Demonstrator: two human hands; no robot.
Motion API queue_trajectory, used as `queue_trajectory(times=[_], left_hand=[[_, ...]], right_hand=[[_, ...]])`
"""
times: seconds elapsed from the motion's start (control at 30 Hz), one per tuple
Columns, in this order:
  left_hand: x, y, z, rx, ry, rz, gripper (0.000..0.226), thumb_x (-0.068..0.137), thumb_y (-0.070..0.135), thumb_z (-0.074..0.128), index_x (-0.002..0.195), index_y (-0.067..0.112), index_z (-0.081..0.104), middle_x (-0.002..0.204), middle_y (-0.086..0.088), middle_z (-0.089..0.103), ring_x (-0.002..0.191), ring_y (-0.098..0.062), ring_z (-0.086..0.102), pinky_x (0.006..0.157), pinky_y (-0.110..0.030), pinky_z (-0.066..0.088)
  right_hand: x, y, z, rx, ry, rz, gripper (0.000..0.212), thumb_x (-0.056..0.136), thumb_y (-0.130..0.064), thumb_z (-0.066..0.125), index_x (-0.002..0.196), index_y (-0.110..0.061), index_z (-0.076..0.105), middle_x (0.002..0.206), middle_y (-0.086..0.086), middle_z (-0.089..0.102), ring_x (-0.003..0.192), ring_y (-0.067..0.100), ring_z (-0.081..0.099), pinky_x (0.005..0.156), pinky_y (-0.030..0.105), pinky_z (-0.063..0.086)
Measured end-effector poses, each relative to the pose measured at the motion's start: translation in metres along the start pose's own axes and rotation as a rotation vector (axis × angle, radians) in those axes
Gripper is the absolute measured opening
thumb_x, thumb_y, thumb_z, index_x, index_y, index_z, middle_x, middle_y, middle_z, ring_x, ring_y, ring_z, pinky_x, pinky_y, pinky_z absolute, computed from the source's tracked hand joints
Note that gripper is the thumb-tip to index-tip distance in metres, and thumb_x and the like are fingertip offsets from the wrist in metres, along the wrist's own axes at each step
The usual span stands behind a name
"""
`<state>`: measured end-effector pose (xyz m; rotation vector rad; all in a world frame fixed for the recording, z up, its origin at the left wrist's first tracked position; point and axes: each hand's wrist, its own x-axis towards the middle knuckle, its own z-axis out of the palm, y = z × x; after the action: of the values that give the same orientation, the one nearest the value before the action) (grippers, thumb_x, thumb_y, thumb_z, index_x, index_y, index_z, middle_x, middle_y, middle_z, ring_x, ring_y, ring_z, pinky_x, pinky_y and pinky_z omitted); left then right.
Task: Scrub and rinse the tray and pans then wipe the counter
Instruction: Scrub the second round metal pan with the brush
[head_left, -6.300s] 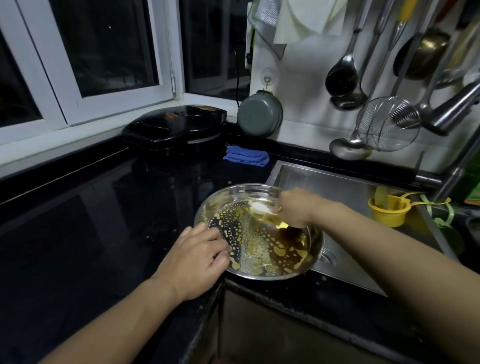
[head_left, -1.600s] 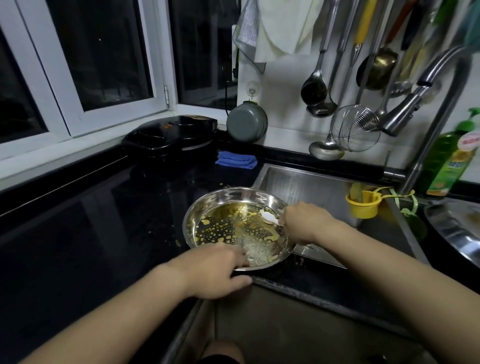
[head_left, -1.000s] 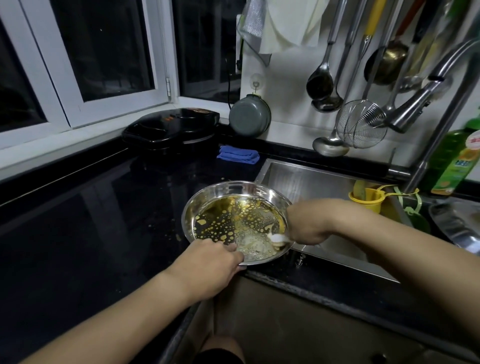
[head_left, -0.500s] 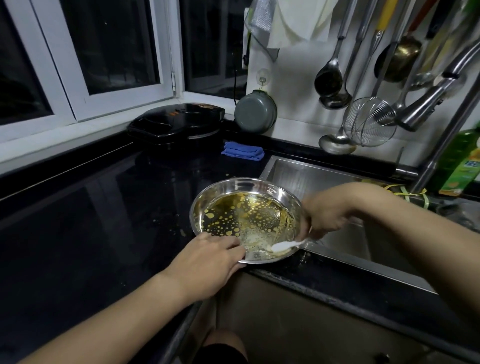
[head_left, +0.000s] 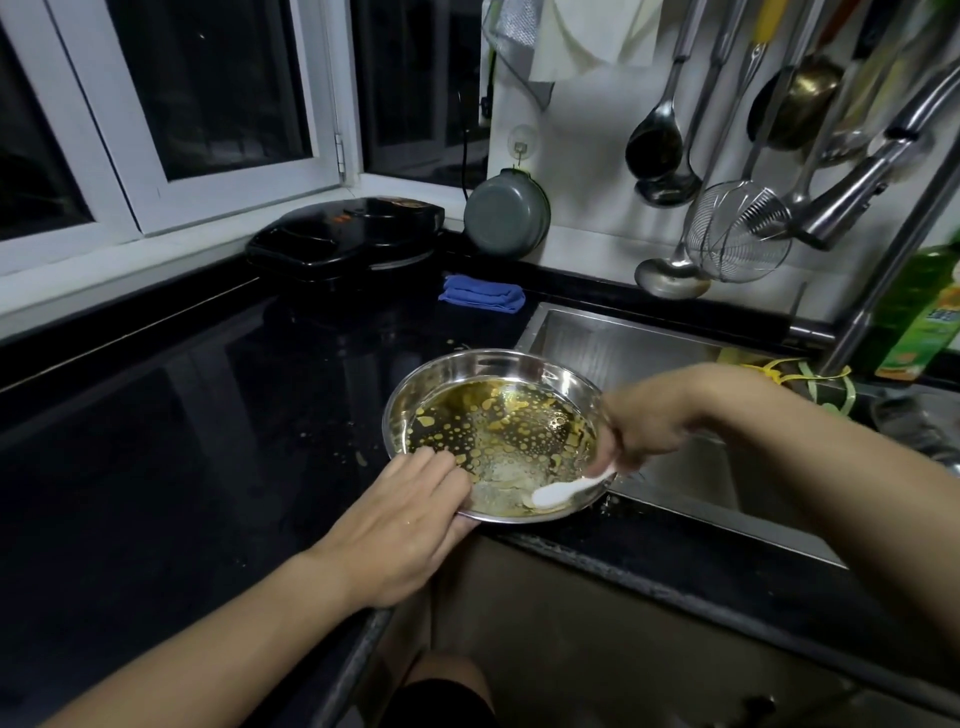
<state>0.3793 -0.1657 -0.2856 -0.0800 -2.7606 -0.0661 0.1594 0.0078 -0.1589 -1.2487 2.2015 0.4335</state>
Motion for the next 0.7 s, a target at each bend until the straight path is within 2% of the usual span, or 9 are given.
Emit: queue_trajectory(times=[0.03, 0.13, 0.23, 0.3, 0.4, 0.5, 0.57, 0.63, 0.7], left_hand=[[0.0, -0.001, 0.001, -0.013, -0.001, -0.006, 0.019, 0.108, 0.042, 0.039, 0.096, 0.028, 0.042, 0.095, 0.014, 0.035, 0.086, -0.011, 0.036, 0.084, -0.03, 0.038], [0.0, -0.003, 0.002, -0.051, -0.016, -0.015, 0.019, 0.107, 0.043, 0.039, 0.095, 0.029, 0.042, 0.095, 0.016, 0.036, 0.088, -0.01, 0.036, 0.086, -0.029, 0.037], [0.001, -0.003, 0.002, -0.1, -0.04, -0.028, 0.017, 0.106, 0.043, 0.04, 0.095, 0.03, 0.041, 0.095, 0.017, 0.036, 0.089, -0.008, 0.036, 0.087, -0.028, 0.036], [0.001, -0.003, 0.001, -0.118, -0.048, -0.04, 0.017, 0.106, 0.043, 0.041, 0.094, 0.031, 0.04, 0.095, 0.017, 0.035, 0.089, -0.009, 0.036, 0.088, -0.028, 0.036], [0.0, -0.003, 0.0, -0.126, -0.048, -0.054, 0.017, 0.105, 0.044, 0.042, 0.094, 0.031, 0.039, 0.094, 0.017, 0.036, 0.09, -0.009, 0.036, 0.088, -0.028, 0.036], [0.0, -0.003, 0.001, -0.127, -0.043, -0.055, 0.018, 0.104, 0.045, 0.043, 0.093, 0.031, 0.039, 0.093, 0.017, 0.037, 0.089, -0.009, 0.036, 0.087, -0.028, 0.036], [0.001, -0.004, 0.002, -0.123, -0.037, -0.052, 0.018, 0.104, 0.045, 0.043, 0.092, 0.032, 0.039, 0.093, 0.017, 0.036, 0.088, -0.009, 0.036, 0.086, -0.027, 0.035], [0.001, -0.003, 0.002, -0.128, -0.035, -0.055, 0.017, 0.103, 0.045, 0.044, 0.092, 0.033, 0.038, 0.093, 0.018, 0.035, 0.088, -0.008, 0.035, 0.086, -0.024, 0.032], [0.001, -0.003, 0.002, -0.126, -0.036, -0.055, 0.017, 0.103, 0.045, 0.042, 0.092, 0.032, 0.039, 0.093, 0.018, 0.036, 0.088, -0.008, 0.035, 0.086, -0.024, 0.031]], right_hand=[[0.002, 0.001, 0.001, -0.01, 0.005, -0.003, 0.029, 0.093, -0.013, 0.069, 0.118, -0.026, 0.075, 0.095, -0.03, 0.063, 0.087, -0.001, 0.056, 0.073, 0.013, 0.04], [0.021, -0.018, 0.012, 0.069, 0.056, -0.127, 0.033, 0.095, -0.014, 0.066, 0.124, -0.029, 0.071, 0.112, -0.025, 0.063, 0.088, -0.002, 0.055, 0.074, 0.013, 0.04], [0.043, -0.035, 0.019, 0.178, 0.22, -0.19, 0.026, 0.098, -0.018, 0.063, 0.12, -0.029, 0.072, 0.092, -0.025, 0.062, 0.072, -0.001, 0.052, 0.061, 0.014, 0.041], [0.048, -0.027, 0.012, 0.171, 0.311, -0.141, 0.018, 0.099, -0.018, 0.061, 0.107, -0.028, 0.073, 0.084, -0.019, 0.06, 0.071, 0.004, 0.056, 0.06, 0.017, 0.044], [0.037, -0.003, 0.003, 0.16, 0.262, -0.068, 0.03, 0.099, -0.016, 0.061, 0.076, -0.034, 0.065, 0.081, -0.016, 0.061, 0.074, 0.009, 0.056, 0.067, 0.021, 0.048], [0.024, -0.002, 0.007, 0.104, 0.079, -0.075, 0.025, 0.095, -0.011, 0.066, 0.106, -0.03, 0.076, 0.08, -0.028, 0.056, 0.069, -0.002, 0.051, 0.06, 0.01, 0.039], [0.024, -0.012, 0.012, 0.091, 0.027, -0.09, 0.03, 0.094, -0.01, 0.066, 0.117, -0.027, 0.075, 0.092, -0.031, 0.058, 0.067, -0.007, 0.052, 0.054, 0.005, 0.038], [0.033, -0.016, 0.012, 0.147, 0.109, -0.074, 0.025, 0.096, -0.011, 0.064, 0.11, -0.027, 0.076, 0.108, -0.021, 0.066, 0.066, -0.004, 0.055, 0.053, 0.009, 0.04], [0.041, -0.012, 0.008, 0.124, 0.289, 0.035, 0.018, 0.098, -0.016, 0.061, 0.099, -0.029, 0.074, 0.104, -0.004, 0.071, 0.068, 0.01, 0.056, 0.055, 0.02, 0.043]])
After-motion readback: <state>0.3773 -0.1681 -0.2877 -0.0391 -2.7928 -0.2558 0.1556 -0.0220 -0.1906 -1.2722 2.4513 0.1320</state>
